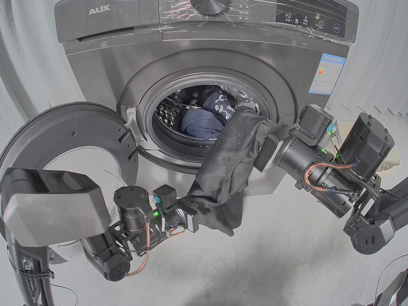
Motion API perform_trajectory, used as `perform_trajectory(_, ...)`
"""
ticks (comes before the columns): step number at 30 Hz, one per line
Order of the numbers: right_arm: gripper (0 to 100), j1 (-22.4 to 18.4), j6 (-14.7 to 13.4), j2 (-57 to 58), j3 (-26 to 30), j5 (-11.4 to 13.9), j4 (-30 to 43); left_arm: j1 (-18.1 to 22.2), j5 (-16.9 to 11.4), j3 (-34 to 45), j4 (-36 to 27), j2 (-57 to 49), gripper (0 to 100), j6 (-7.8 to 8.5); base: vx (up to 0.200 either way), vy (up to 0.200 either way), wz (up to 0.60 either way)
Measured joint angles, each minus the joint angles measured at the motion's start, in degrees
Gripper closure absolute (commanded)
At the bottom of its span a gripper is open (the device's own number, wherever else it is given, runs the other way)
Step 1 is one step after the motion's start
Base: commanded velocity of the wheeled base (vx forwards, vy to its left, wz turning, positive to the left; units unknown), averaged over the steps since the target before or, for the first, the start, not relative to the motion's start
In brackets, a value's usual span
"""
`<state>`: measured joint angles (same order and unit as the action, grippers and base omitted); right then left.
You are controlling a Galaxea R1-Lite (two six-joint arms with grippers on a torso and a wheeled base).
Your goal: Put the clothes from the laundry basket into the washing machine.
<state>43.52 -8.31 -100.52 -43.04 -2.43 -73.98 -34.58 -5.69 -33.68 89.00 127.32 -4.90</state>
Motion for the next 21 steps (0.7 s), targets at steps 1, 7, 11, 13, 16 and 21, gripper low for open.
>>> perform_trajectory(1,100,-0.26,0.0,0.24,0.44,0.09,0.04,0.09,-0.46,1.3,-0.02,-1.68,100,-0.02,0.0,0.0,0.0)
perform_trajectory(7,100,-1.57,-0.88,2.12,4.63,1.15,-0.27,2.12,-4.34,7.83,-0.02,-12.54,100,-0.68,0.0,0.0,0.0)
perform_trajectory(11,100,-2.67,-4.17,3.8,8.98,3.29,-1.1,4.57,-7.91,10.73,-0.07,-19.82,100,-3.24,0.0,0.0,0.0)
perform_trajectory(13,100,-3.52,-5.32,4.68,11.5,5.05,-1.72,5.71,-9.55,11.52,-0.07,-22.88,100,-4.69,0.0,0.0,0.0)
perform_trajectory(16,100,-5.57,-6.22,5.9,15.76,8.47,-3.01,7.13,-11.63,12.08,-0.13,-26.73,100,-6.6,0.0,0.0,0.0)
perform_trajectory(21,100,-8.94,-6.7,6.89,20.29,11.24,-7.63,9.4,-13.65,10.89,-0.22,-30.99,100,-9.81,0.0,0.0,0.0)
